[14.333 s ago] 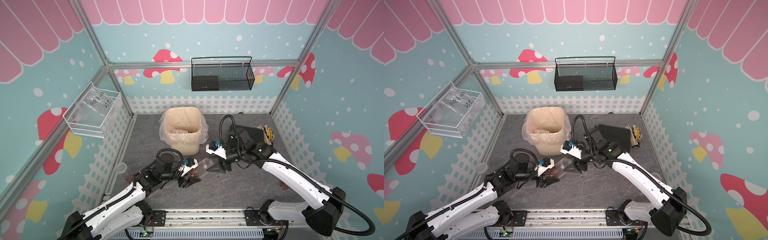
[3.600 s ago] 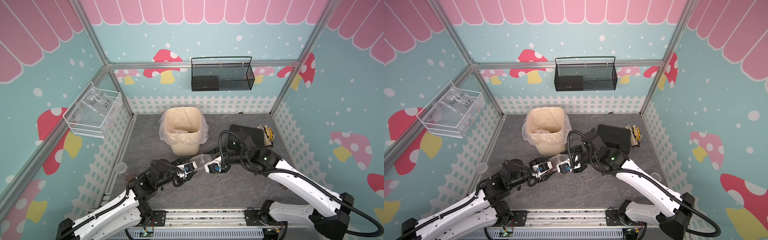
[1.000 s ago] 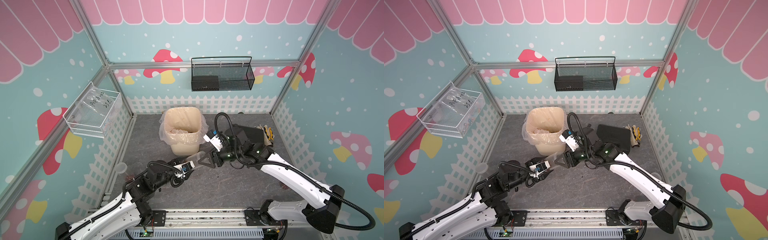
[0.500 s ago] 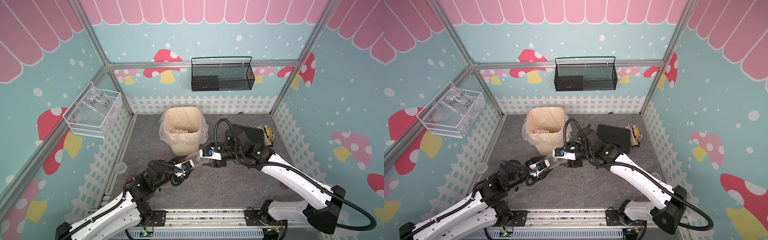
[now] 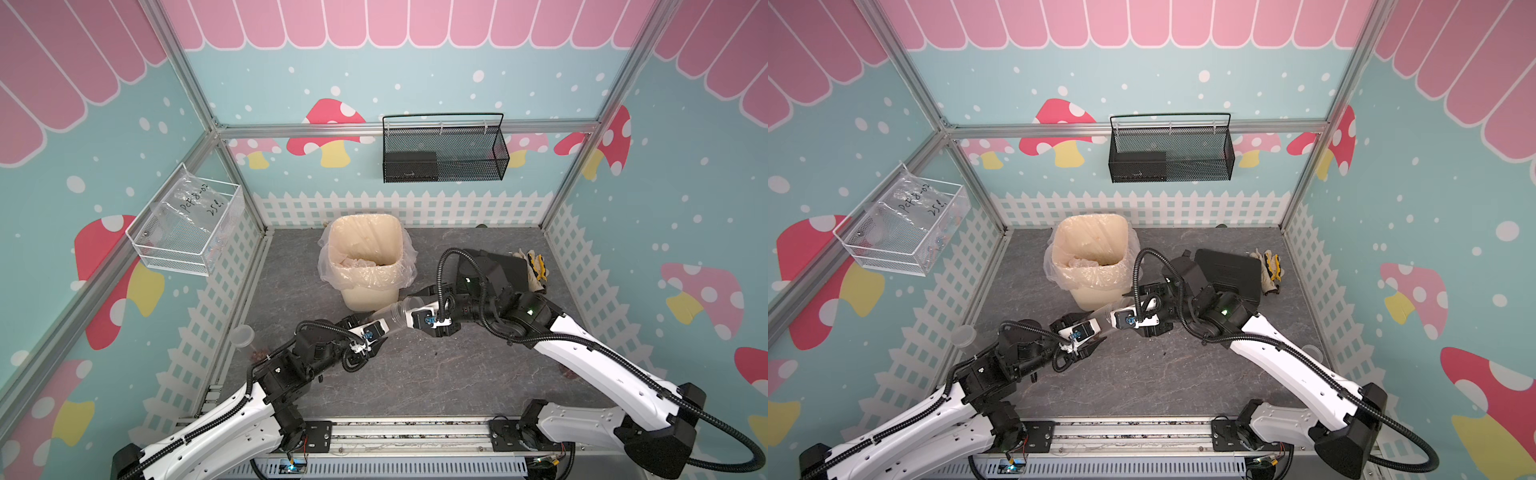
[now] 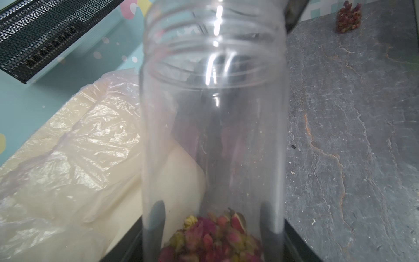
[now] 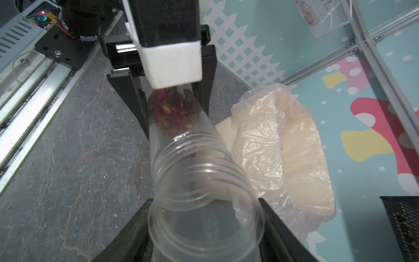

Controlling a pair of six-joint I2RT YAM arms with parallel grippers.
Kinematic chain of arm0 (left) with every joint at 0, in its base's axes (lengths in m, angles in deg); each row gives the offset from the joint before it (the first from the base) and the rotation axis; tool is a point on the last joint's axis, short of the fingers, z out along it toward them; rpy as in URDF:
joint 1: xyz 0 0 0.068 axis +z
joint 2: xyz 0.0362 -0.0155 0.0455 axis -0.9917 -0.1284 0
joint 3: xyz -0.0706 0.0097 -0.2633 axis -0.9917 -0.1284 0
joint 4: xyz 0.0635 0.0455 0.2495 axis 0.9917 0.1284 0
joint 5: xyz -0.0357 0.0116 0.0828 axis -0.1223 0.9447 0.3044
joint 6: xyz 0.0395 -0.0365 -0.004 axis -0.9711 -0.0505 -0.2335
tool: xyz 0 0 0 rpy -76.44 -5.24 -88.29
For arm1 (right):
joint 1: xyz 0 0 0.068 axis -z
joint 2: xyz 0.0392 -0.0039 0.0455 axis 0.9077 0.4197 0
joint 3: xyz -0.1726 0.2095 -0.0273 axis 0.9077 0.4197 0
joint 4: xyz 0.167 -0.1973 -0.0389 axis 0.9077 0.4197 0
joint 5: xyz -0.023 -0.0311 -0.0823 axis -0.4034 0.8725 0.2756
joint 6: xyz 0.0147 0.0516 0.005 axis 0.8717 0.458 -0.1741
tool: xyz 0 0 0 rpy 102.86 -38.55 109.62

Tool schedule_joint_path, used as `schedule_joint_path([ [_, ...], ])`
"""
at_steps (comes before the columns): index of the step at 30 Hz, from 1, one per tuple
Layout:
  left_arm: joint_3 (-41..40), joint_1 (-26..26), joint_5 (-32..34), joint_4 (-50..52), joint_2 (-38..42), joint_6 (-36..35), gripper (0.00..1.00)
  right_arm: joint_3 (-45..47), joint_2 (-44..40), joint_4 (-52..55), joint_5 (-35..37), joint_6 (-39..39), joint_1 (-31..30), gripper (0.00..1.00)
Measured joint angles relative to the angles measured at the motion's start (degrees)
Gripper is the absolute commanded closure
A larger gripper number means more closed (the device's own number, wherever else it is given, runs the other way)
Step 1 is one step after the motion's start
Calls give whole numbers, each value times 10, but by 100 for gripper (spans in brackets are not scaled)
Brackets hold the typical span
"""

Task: Empty the moldy dried flower tea in the jars
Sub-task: Unscrew the lid from the jar.

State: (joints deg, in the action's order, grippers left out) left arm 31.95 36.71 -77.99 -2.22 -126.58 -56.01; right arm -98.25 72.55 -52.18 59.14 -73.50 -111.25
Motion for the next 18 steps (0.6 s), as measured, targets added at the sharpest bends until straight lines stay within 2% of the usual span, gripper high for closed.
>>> schedule_joint_path([
  [4,0,-3,-6,3,1,0,80,22,-31,-8,8,34,3,73],
  [7,0,-3,-6,3,4,0,80,42,-51,-12,11,87,3,73],
  [13,0,-3,-7,3,13,0,80,106,-77,-29,30,266,3,73],
  [18,0,-3,-9,3,17,0,80,187,-97,-50,73,428,3,71],
])
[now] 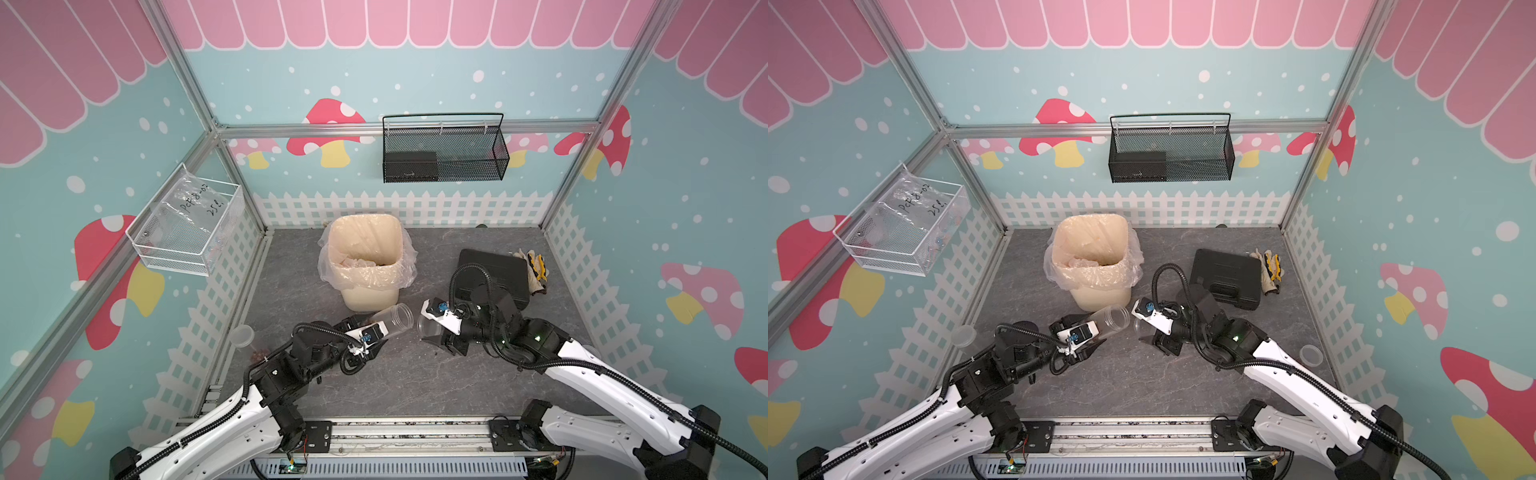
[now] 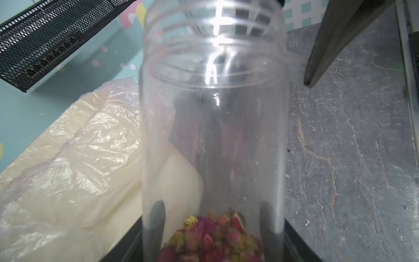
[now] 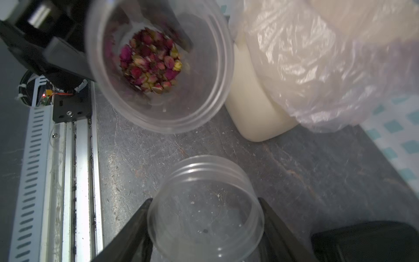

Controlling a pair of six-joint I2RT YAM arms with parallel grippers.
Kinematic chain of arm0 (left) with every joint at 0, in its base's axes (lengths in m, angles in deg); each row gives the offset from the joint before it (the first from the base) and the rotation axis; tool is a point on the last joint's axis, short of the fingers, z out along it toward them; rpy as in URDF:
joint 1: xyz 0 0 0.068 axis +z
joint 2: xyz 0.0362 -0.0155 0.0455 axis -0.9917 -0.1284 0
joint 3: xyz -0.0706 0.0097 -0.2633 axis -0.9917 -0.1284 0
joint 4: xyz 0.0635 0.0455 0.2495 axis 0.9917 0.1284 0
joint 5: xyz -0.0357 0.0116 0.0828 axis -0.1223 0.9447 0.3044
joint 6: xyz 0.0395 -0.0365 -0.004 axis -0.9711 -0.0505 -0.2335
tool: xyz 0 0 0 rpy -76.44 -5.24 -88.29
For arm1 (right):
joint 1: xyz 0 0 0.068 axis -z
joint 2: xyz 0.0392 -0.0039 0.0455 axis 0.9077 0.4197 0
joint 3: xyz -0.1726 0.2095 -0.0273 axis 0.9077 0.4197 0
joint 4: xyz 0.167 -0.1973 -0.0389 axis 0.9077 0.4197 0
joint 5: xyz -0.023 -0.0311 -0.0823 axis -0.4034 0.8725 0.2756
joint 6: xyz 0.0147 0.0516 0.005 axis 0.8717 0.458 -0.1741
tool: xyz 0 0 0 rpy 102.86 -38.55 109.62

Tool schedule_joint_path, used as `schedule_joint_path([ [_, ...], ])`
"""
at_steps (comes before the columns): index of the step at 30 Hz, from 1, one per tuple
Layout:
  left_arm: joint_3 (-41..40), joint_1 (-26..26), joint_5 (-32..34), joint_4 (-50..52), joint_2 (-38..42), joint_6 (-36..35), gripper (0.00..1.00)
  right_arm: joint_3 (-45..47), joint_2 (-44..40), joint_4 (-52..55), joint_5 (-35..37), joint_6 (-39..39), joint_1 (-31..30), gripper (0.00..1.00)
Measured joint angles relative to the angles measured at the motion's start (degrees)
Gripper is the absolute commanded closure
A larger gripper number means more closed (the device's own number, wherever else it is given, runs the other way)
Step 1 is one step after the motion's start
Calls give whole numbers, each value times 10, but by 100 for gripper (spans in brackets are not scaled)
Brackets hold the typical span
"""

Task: Empty the moldy dried flower tea in the jars
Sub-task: Unscrew the lid from the jar, then place the lid at the center of the board.

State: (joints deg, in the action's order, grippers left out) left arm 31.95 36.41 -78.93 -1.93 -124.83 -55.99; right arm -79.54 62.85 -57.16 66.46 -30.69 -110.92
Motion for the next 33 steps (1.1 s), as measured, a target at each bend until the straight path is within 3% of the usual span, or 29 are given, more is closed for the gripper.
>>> schedule_joint_path([
  [6,-1,0,-7,-2,10,3,80,47,-3,-23,68,165,0,71],
  [12,-8,0,-27,-16,17,7,80,47,67,-42,107,258,0,71],
  [21,-31,-8,-54,-37,6,13,80,49,144,-51,132,308,23,69],
  [33,-40,-16,-62,-62,2,19,79,58,234,-106,93,341,103,68],
])
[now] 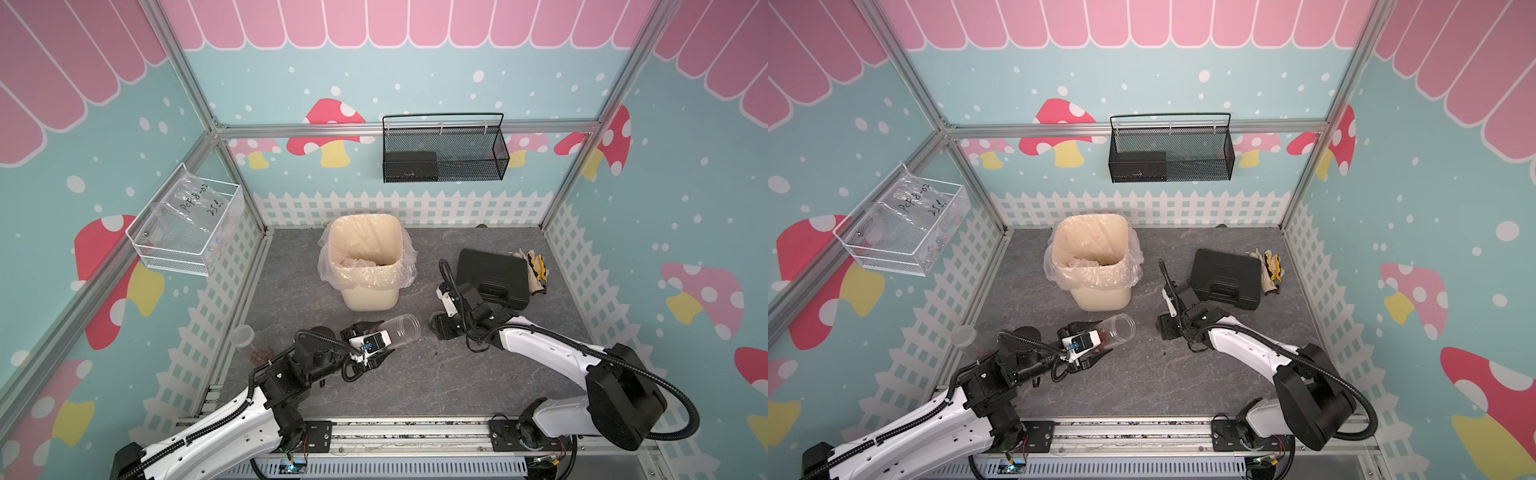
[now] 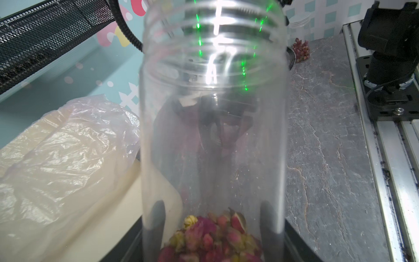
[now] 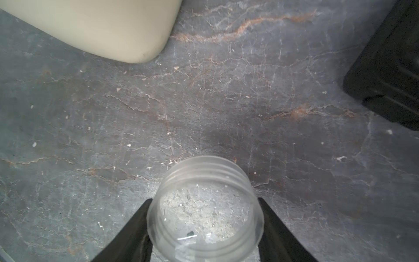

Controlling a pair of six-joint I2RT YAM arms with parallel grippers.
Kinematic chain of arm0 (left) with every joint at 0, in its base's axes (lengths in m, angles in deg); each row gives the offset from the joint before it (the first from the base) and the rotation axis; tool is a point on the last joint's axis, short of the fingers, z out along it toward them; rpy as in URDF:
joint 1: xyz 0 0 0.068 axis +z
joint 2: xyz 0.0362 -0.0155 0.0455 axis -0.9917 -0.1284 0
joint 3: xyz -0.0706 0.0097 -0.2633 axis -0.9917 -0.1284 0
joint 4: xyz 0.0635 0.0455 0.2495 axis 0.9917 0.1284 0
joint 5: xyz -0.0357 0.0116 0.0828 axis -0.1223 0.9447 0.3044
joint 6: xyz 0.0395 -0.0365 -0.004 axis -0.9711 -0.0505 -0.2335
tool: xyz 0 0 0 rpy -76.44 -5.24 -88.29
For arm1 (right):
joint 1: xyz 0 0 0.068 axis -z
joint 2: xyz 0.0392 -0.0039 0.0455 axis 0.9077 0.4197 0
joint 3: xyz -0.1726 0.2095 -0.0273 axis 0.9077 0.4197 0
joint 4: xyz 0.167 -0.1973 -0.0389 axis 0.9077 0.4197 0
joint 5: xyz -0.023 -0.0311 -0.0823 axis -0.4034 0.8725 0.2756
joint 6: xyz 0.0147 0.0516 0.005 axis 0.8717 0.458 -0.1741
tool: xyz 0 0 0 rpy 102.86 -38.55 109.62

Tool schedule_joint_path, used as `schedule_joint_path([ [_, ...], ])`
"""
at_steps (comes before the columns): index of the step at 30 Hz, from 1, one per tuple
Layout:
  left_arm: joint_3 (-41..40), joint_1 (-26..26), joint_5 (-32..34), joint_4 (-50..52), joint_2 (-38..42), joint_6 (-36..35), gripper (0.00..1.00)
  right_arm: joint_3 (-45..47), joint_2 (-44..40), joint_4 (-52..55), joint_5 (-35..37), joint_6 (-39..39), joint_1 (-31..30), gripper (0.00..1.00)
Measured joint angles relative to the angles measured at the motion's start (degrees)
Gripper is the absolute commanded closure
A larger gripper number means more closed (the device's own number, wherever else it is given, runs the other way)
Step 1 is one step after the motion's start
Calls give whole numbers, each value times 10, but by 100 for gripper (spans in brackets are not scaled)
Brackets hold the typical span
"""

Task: Empty the moldy dried flower tea in the jars
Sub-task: Place the lid at the center of the board.

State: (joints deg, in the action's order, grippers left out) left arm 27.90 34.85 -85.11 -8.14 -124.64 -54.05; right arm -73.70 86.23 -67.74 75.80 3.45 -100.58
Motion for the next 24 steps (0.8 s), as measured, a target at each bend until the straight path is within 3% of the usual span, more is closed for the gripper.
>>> schedule_joint_path([
  [24,-9,-1,-11,-32,-18,5,79,-24,127,-35,-62,33,34,56],
])
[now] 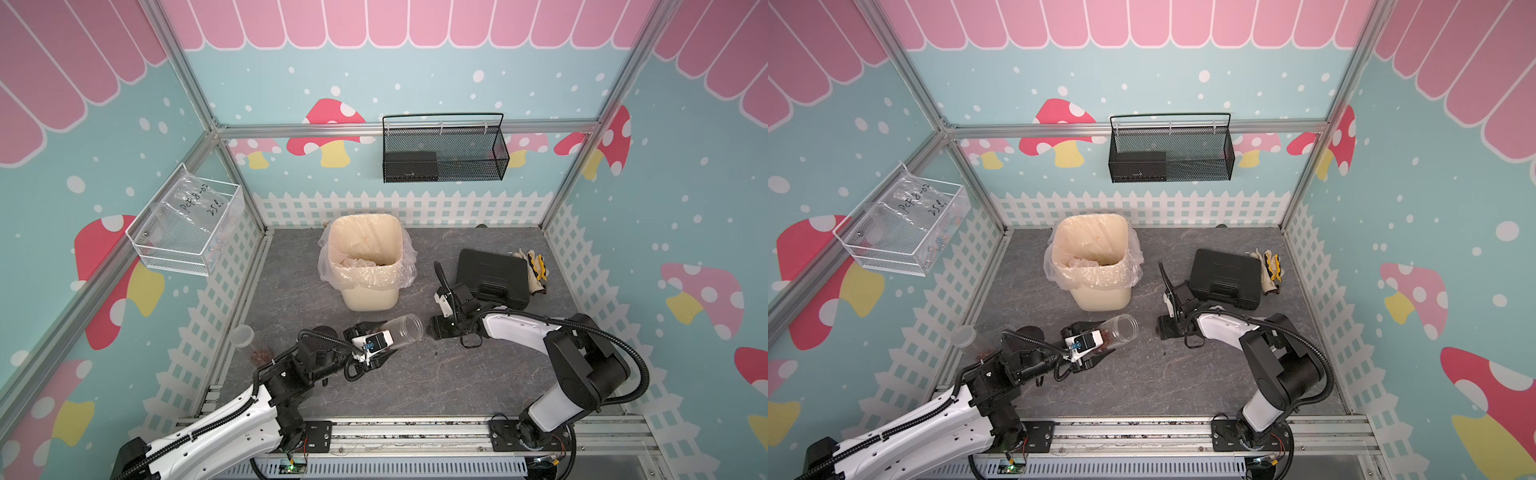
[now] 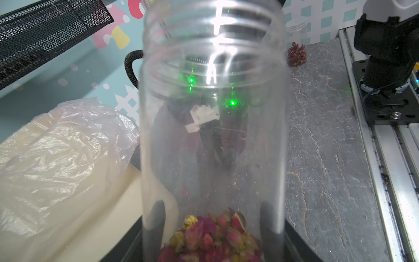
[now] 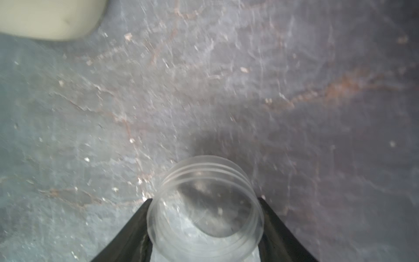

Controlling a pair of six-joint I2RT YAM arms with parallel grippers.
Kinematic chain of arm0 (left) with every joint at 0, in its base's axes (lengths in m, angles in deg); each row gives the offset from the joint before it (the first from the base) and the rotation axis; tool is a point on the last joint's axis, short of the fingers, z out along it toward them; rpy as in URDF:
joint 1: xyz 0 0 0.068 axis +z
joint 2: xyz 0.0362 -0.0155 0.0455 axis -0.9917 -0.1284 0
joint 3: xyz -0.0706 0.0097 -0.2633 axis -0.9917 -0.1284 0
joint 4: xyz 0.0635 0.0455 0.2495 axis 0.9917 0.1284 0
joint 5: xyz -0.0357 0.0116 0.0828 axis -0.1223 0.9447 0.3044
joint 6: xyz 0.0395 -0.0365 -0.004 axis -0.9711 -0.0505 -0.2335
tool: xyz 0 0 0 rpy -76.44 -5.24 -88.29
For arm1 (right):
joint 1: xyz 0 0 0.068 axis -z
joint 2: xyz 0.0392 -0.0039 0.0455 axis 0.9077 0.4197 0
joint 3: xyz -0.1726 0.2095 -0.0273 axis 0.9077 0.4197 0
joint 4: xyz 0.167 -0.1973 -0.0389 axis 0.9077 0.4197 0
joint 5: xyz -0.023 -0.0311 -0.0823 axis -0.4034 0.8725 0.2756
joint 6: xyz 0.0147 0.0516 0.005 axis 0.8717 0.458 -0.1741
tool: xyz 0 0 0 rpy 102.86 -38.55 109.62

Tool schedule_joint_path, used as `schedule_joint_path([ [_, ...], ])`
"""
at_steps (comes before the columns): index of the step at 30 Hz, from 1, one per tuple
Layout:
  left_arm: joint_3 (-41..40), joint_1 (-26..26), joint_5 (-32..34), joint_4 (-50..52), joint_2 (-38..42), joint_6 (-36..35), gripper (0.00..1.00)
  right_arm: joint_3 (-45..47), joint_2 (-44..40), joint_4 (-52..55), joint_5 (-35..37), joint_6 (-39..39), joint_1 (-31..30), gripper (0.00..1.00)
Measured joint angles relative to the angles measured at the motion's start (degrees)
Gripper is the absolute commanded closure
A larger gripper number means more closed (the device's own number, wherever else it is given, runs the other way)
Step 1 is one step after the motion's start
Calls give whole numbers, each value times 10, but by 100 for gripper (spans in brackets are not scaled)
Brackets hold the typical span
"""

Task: Empty the moldy dried flower tea in the jars
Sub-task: Place the lid at the center of the board.

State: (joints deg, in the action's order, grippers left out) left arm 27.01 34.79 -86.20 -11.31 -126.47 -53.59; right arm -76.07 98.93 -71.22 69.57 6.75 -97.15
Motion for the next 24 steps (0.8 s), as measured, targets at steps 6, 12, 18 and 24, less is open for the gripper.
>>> schedule_joint_path([
  [6,0,-4,0,0,1,0,79,-12,17,-17,-20,5,1,48],
  [12,0,-6,1,1,4,0,79,-12,22,-29,-34,7,1,43],
  [18,0,-7,4,9,24,-2,79,-12,25,-37,-38,7,1,32],
  [24,0,-10,17,18,41,-7,79,-5,11,-30,-40,8,1,20],
])
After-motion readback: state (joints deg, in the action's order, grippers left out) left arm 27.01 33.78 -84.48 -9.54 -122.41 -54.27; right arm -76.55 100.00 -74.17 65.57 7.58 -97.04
